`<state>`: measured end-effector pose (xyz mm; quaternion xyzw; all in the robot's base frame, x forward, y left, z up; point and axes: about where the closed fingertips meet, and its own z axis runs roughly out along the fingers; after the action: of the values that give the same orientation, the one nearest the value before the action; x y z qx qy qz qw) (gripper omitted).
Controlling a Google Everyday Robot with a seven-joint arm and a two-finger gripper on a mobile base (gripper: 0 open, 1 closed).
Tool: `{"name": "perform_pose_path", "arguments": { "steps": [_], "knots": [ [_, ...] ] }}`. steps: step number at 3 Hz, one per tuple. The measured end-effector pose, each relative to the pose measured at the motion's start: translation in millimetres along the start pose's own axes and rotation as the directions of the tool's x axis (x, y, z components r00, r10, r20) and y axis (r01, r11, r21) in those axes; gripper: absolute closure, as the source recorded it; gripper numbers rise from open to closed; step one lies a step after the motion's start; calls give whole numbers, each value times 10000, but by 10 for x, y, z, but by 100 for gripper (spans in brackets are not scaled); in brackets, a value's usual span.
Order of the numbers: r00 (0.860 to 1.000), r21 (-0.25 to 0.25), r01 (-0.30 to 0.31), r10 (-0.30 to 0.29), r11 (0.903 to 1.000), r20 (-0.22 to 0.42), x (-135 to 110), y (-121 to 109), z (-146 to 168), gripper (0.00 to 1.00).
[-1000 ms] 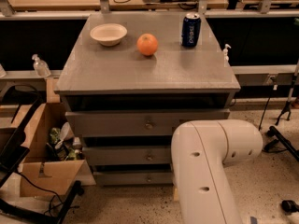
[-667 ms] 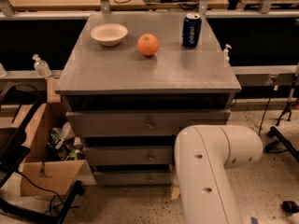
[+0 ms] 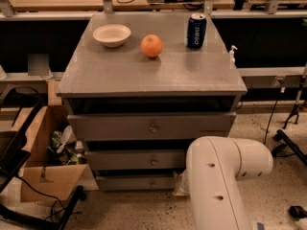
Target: Open bottom drawer
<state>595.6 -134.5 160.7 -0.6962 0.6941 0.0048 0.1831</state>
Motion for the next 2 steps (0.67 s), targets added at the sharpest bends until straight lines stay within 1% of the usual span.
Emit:
{"name": "perform_pose_path", "arguments": {
  "steps": [1, 2],
  "knots": [
    [10000, 0, 0, 0, 10000, 0, -10, -9, -35, 81],
    [10000, 0, 0, 0, 10000, 0, -22, -21, -78, 100]
  ]
}}
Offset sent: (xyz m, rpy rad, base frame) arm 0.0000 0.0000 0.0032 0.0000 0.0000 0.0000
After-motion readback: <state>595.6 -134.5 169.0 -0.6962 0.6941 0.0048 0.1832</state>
